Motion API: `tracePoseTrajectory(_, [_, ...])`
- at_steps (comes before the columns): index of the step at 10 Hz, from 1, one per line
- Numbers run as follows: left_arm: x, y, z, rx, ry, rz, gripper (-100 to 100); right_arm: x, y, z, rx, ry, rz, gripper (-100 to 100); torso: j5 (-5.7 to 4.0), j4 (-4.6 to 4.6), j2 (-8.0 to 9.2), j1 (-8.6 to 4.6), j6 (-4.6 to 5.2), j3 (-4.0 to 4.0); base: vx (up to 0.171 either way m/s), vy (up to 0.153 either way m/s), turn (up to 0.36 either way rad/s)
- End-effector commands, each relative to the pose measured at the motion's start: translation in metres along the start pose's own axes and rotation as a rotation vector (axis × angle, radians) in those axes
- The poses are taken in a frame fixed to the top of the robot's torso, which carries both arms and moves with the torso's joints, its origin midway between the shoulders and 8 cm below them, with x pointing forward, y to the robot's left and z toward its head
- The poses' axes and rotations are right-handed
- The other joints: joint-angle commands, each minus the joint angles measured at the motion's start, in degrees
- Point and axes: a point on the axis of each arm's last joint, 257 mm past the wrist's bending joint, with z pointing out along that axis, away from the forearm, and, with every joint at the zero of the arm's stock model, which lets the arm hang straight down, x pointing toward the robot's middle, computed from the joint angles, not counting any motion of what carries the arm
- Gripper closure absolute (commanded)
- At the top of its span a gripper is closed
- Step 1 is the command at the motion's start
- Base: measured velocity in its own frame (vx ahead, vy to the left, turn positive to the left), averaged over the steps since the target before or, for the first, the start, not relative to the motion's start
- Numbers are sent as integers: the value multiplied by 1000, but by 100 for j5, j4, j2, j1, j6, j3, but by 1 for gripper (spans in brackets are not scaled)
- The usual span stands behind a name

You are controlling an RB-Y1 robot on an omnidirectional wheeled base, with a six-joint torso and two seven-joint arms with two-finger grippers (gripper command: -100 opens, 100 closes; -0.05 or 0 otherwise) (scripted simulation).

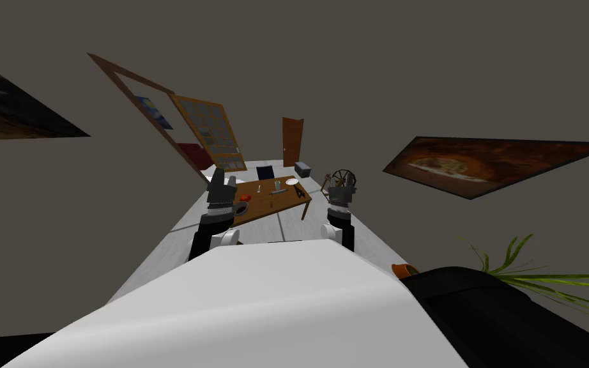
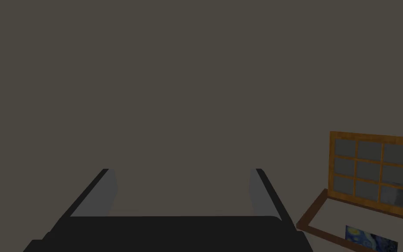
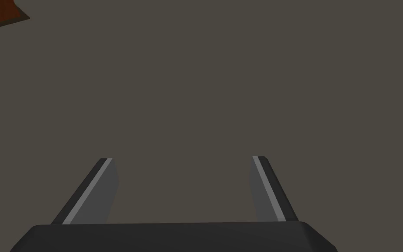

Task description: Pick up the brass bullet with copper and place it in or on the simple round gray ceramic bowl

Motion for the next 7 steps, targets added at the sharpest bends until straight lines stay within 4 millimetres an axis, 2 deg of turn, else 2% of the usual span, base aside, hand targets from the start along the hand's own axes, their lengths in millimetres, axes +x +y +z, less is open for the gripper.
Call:
tracePoseTrajectory(1, [8,14,-2,-27,40,26,-100,0,0,0,0,0,0,0,0,0,0,0,0,0,-3,-16,-48])
tracePoseTrajectory(4, [18,47,-9,-91,95,76,-100,0,0,0,0,0,0,0,-3,0,1,-13,1,0,-6,-38,-59])
tracePoseTrajectory(5, [19,48,-9,-93,96,76,-100,0,0,0,0,0,0,0,-3,0,2,-15,1,1,-12,-25,-23])
tracePoseTrajectory(7, [25,76,-15,-149,132,120,-100,0,0,0,0,0,0,0,-2,1,4,-9,1,2,-15,-30,-69])
